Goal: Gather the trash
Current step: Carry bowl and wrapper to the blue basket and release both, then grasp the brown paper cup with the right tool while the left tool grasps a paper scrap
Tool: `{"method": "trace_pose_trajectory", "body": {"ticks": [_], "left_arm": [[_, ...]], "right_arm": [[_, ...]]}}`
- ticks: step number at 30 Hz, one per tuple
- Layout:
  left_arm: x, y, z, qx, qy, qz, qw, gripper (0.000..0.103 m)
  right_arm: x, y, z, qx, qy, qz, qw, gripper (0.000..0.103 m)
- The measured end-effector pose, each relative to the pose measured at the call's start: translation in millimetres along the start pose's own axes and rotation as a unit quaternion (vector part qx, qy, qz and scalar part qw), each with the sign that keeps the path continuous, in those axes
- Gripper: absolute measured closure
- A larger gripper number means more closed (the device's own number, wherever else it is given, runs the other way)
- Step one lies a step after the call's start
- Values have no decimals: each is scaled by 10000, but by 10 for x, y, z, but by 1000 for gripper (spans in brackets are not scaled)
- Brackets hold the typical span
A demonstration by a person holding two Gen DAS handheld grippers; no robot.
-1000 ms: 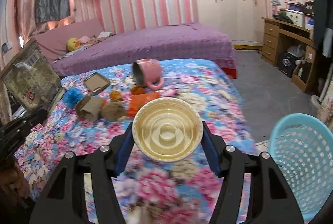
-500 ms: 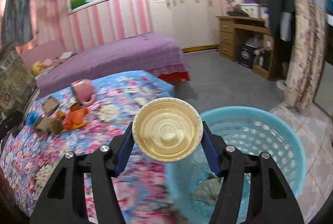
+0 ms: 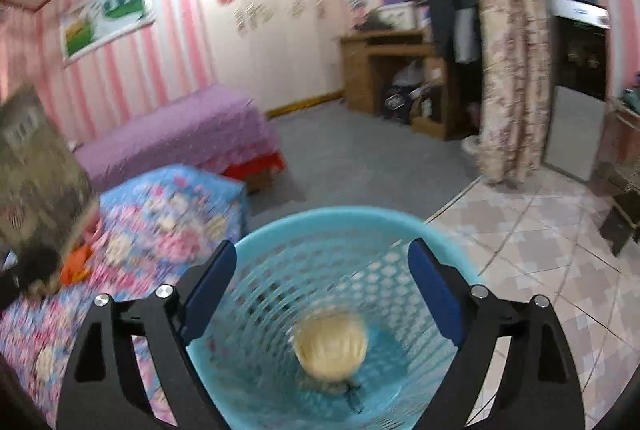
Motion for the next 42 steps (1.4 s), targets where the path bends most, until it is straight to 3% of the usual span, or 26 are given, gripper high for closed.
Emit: {"method": "trace_pose_trajectory", "body": {"ticks": [6,7,8,10,14,21,26,31,33,36,39,42], "left_arm": [[32,439,388,-599,-244,235,9976,103],[19,523,479,-775,-324,327,9959,93],[3,590,601,-702,-427,495,9954,54],[3,558,695,-145,-348,582,9976,19],[-7,305,617,-20,-376,219,9991,19],[-143,-588,-143,1131,-145,52,9935,18],[-339,-1550,-866,2331,-235,-217,9719,18],[-621,-2515,-1500,3319,-90,-611,9413,18],[-720,-2818,-1645,3406,-40,-947,9354,18],[-755,-3047,-1677,3044,44,-1364,9427,18],[-723,-3142,-1601,3018,58,-1347,9438,18],[-680,-3161,-1417,3027,-88,-1221,9452,25]], "right_arm": [[62,469,-114,-596,371,685,9952,12],[57,537,-129,-675,404,784,9938,12],[59,574,-139,-713,428,842,9930,12],[46,584,-116,-713,374,820,9934,12],[35,438,-88,-501,283,587,9966,12],[35,-94,79,55,105,105,9999,12],[-40,-645,138,604,-53,-254,9978,12],[-204,-1379,195,1195,-291,-645,9903,11],[-288,-1656,198,1370,-359,-828,9865,11],[-435,-2085,158,1743,-468,-1021,9783,11],[-575,-2459,134,2008,-592,-1280,9694,11],[-685,-2738,125,2188,-676,-1450,9626,11]]}}
Point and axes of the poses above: each gripper's, at about its wrist camera, not at the fingertips, and z roughly the way its jaws point, y to its right, x to its top, the point moved 2 cm from there along z, roughly the way its jaws point, and after that the axes turned 7 degrees about x, right-handed, at the moved point
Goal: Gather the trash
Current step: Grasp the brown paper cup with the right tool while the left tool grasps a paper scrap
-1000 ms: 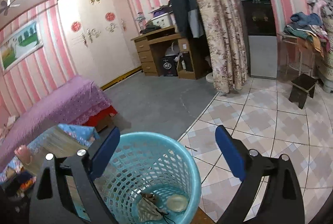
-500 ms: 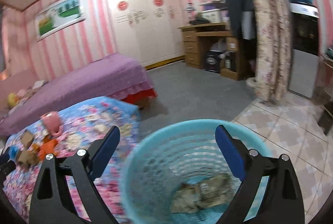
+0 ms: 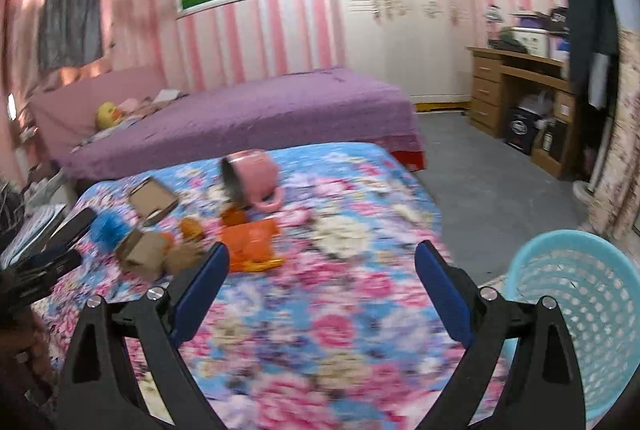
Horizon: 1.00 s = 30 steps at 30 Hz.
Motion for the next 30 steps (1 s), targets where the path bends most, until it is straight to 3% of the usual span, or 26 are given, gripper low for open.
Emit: {"method": "trace_pose_trajectory", "body": {"ticks": [9,11,15,22,30], "left_arm": [[-79,155,457,138,-687,371,9969,62],[-63,151,519,75,-780,344,9963,79],[-51,193,625,-169,-940,392,9947,102],[3,132,330,-292,-441,310,9981,103],[-144,-412,-106,-42,-258,-339,9991,103]], "right_arm": [[-58,-302,190,179,-268,-171,9993,11],[-48,-333,225,215,-314,-192,9991,11],[-54,-437,287,320,-390,-242,9984,11],[-76,-793,459,570,-469,-523,9959,11],[-134,-1310,723,1227,-732,-569,9881,11]]}}
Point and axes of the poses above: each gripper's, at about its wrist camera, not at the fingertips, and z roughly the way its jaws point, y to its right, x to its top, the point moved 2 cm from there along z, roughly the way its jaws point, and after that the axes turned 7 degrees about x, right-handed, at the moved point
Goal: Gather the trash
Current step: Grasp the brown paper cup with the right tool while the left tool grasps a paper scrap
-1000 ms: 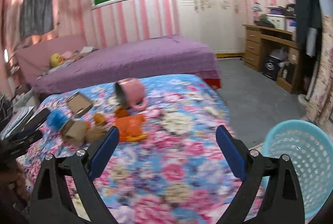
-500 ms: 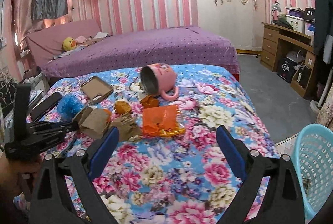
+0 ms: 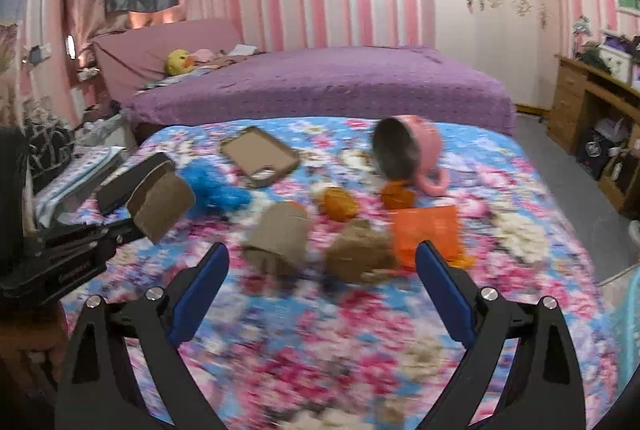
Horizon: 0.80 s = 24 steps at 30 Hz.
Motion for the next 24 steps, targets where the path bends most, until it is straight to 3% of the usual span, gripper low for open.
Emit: {"method": "trace_pose_trajectory", "body": {"ticks": [5,9,12,15,16,17,24], "left_arm": [[3,-263,-104,141,78,-183,9997,103],[-8,-346,-123,122,71,-192,9997,103],[-19,-356,-117,76,42,-184,9998,103],[-10,-355,-133,24,76,-205,9998,103],[-1,-340,-129,15,86,-212,9997,103],[2,-335,-130,8,97,-214,9997,103],[-5,-312,-130,19,113,-184,9998,103]], "right_arm": [[50,-113,367,-11,-310,174,9994,11],[124,-249,604,-144,-481,-75,9987,12],[83,-208,777,-321,-838,-71,9959,26],[41,-239,838,-398,-931,-278,9945,32],[25,-256,857,-368,-970,-335,9940,46],[10,-269,870,-330,-1021,-384,9935,53],[17,-236,555,72,-722,-99,9973,57]]}}
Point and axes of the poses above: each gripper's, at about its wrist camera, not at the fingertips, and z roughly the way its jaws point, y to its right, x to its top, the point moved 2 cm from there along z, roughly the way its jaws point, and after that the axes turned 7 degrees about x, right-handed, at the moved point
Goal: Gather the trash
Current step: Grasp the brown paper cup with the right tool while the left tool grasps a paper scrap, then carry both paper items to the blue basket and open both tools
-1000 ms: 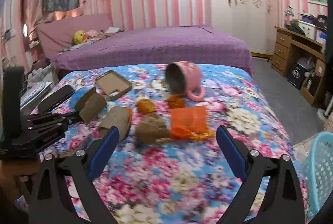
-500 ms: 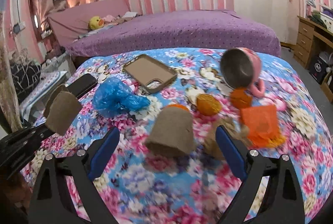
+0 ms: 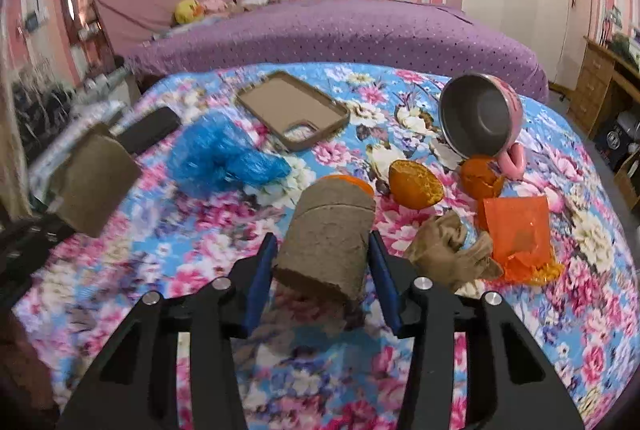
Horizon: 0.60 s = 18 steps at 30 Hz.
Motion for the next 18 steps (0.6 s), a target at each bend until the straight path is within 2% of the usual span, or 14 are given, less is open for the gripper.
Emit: {"method": "trace_pose_trajectory", "body": {"ticks": [8,18], "left_arm": [[-7,83,-45,31,50,37,10000,103],[-24,410,-247,-78,259,245,9993,103]], "right_arm": [[-127,-24,-509,249,354,-103,9990,57],[-179,262,-1032,252,705,-32,9972,57]]}}
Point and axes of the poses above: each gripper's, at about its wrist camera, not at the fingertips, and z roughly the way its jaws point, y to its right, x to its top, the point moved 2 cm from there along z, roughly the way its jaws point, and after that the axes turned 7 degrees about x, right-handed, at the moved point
